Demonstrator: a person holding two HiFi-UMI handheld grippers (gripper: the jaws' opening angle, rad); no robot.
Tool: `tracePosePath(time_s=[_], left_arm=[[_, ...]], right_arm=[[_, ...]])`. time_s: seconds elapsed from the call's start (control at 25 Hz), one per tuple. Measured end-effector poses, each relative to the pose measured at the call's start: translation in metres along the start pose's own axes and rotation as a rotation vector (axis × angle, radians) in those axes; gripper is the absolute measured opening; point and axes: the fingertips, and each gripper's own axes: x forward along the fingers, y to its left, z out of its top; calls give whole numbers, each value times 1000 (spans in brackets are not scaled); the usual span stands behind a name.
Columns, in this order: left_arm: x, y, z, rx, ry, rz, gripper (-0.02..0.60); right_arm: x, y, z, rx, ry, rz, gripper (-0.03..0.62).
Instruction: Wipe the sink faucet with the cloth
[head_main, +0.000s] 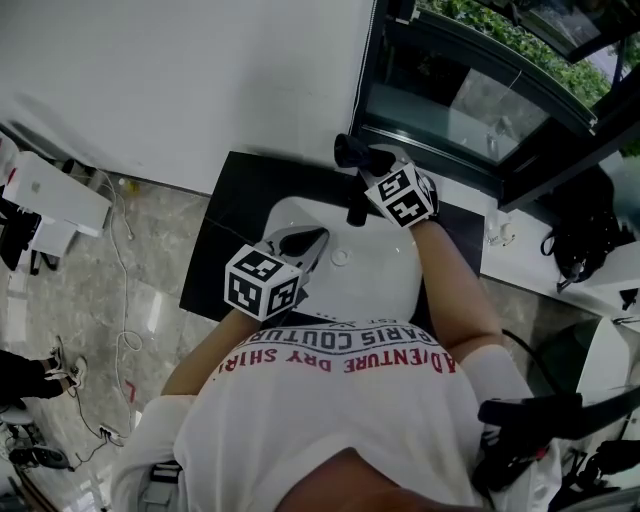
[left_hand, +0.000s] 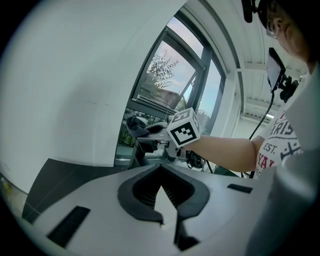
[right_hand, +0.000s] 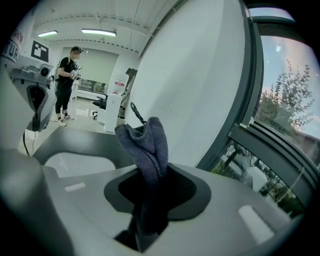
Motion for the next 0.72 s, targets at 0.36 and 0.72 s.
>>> tracePosePath(time_s=[0.36,0.72], left_arm=[[-8,-1,8,-1,-37,15,2],[-5,-7,5,0,-38,9,0]], right_arm=[[-38,59,-3,50,-38,76,78],[-51,62,1,48,-71,63,78]])
